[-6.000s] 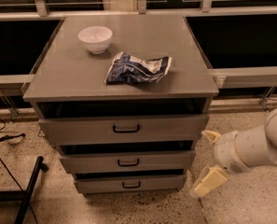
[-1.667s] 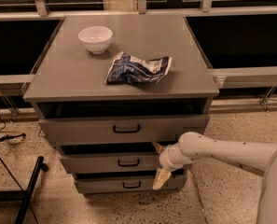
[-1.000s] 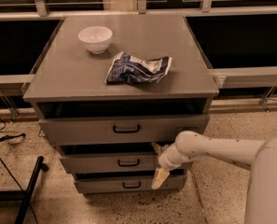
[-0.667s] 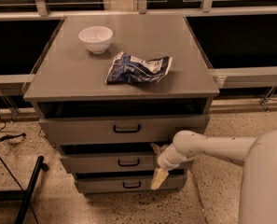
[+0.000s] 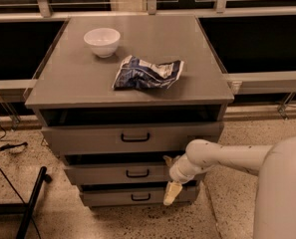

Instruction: Open middle drawer

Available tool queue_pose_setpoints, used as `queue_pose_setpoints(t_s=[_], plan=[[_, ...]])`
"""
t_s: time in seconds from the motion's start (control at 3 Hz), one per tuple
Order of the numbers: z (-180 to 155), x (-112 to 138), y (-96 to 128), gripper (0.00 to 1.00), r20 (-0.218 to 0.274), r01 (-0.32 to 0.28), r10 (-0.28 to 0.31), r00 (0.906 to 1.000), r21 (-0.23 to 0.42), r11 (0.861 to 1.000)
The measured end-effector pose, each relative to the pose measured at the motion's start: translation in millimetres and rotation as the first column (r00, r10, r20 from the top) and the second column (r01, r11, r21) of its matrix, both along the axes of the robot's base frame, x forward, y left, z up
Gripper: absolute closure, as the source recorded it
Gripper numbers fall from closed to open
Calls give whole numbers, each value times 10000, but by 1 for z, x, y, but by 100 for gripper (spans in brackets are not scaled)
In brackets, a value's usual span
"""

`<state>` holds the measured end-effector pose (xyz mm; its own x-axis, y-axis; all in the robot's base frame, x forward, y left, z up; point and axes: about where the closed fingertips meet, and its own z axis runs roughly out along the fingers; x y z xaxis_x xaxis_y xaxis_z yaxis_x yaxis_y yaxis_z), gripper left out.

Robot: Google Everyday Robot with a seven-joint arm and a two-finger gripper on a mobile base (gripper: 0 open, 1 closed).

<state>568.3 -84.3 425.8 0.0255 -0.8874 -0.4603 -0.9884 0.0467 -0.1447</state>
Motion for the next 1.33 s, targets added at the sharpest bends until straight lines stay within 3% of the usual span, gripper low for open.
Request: queue_pose_setpoints(t_s=[1.0, 1.33], plan=[[-3, -29, -13, 0, -1148, -56, -5, 9934, -532, 9986], [-1, -32, -14, 0, -1287, -75, 0, 9917, -579, 9983]])
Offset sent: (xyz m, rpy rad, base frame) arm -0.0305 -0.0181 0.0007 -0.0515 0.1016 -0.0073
